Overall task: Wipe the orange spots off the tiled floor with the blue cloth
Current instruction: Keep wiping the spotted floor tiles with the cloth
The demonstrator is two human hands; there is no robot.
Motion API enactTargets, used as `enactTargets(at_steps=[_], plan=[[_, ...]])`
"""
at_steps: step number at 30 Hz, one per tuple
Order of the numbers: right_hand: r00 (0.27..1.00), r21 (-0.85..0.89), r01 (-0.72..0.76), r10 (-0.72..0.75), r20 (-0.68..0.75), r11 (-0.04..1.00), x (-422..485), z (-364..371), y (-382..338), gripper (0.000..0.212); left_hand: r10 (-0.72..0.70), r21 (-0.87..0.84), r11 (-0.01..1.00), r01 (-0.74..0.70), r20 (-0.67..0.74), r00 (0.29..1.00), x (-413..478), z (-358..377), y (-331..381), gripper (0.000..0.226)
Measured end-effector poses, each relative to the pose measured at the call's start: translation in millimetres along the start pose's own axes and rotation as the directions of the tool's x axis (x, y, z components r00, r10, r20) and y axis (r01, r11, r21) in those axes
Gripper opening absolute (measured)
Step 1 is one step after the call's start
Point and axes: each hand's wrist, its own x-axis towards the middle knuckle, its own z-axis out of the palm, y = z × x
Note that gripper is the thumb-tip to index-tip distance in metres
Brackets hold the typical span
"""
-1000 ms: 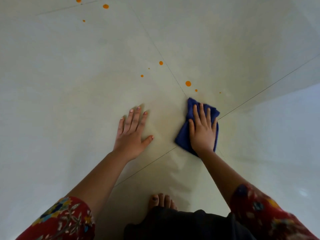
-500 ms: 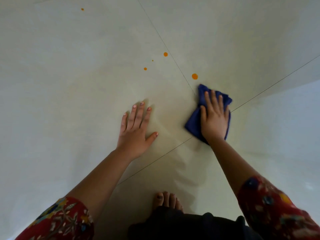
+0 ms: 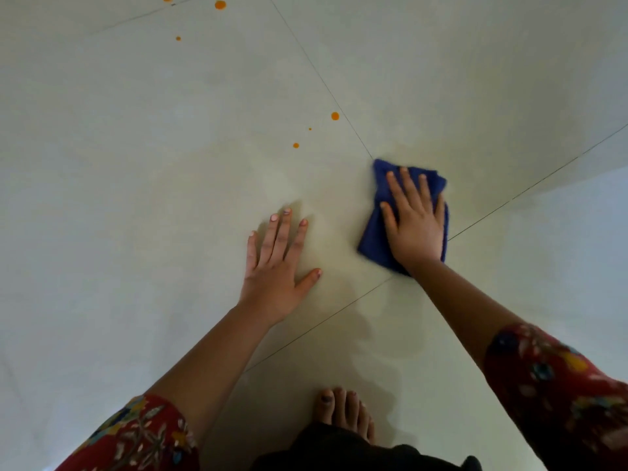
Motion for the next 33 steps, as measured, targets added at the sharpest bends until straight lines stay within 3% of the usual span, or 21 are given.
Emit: enactTargets(at_steps=[3, 5, 8, 10, 11, 16, 18, 20, 22, 25, 27, 30, 31, 33], plan=[[0.965, 0.009, -0.257, 0.257, -0.047, 0.966, 45.8, -4.6, -1.1, 0.056, -0.022, 0.024, 0.999, 0.023, -0.030, 0.999, 2.2, -5.6, -5.9, 0.083], [0.959, 0.042, -0.279, 0.281, -0.044, 0.959, 73.1, -4.6, -23.9, 0.056, -0.042, 0.080, 0.996, 0.050, -0.103, 0.994, 8.6, -13.4, -18.0, 0.082], [1.000, -0.018, -0.011, 0.011, -0.016, 1.000, 64.3, 5.5, -58.4, 0.056, -0.126, 0.084, 0.987, 0.140, -0.159, 0.979, 16.1, -28.9, -48.4, 0.080], [0.982, -0.058, 0.191, -0.190, 0.016, 0.980, 39.6, 11.5, -60.0, 0.056, -0.185, 0.081, 0.976, 0.201, -0.174, 0.967, 14.6, -37.0, -72.0, 0.078], [0.977, -0.067, 0.215, -0.214, 0.020, 0.974, 33.9, 11.2, -54.0, 0.056, -0.209, 0.078, 0.971, 0.225, -0.168, 0.963, 12.5, -37.6, -82.0, 0.076], [0.983, -0.008, -0.178, 0.178, -0.039, 0.984, 102.3, -1.0, -46.2, 0.057, -0.272, -0.007, 0.962, 0.274, -0.142, 0.952, 8.7, -27.7, -95.9, 0.076], [0.976, 0.016, -0.212, 0.213, -0.049, 0.977, 133.4, -2.6, -67.4, 0.056, -0.277, -0.014, 0.961, 0.278, -0.146, 0.950, 10.3, -27.3, -95.9, 0.077], [0.993, -0.007, -0.113, 0.112, -0.028, 0.994, 149.7, 0.8, -94.1, 0.055, -0.277, -0.012, 0.960, 0.279, -0.153, 0.949, 10.1, -27.5, -96.4, 0.077], [0.995, -0.047, 0.098, -0.098, 0.004, 0.994, 148.9, 4.7, -109.5, 0.054, -0.273, -0.009, 0.961, 0.275, -0.159, 0.949, 8.6, -26.8, -96.0, 0.076], [0.901, -0.112, 0.433, -0.429, 0.058, 0.894, 134.0, 5.4, -93.9, 0.055, -0.275, -0.018, 0.961, 0.276, -0.174, 0.946, 10.3, -26.7, -96.4, 0.076], [0.935, -0.115, 0.355, -0.354, 0.029, 0.928, 142.1, -0.1, -73.1, 0.056, -0.278, -0.016, 0.960, 0.279, -0.181, 0.944, 10.8, -25.2, -96.5, 0.076], [0.999, -0.052, -0.051, 0.050, -0.015, 0.997, 171.8, -8.4, -77.2, 0.054, -0.279, -0.015, 0.960, 0.281, -0.185, 0.942, 10.5, -23.8, -96.8, 0.075], [0.997, -0.048, -0.073, 0.072, -0.021, 0.996, 177.7, -7.6, -91.3, 0.054, -0.279, -0.017, 0.959, 0.281, -0.189, 0.941, 10.7, -24.0, -96.6, 0.075], [0.996, -0.066, 0.088, -0.089, -0.010, 0.994, 172.5, -0.4, -129.6, 0.054, -0.270, -0.011, 0.962, 0.273, -0.193, 0.943, 10.7, -24.3, -96.6, 0.075]])
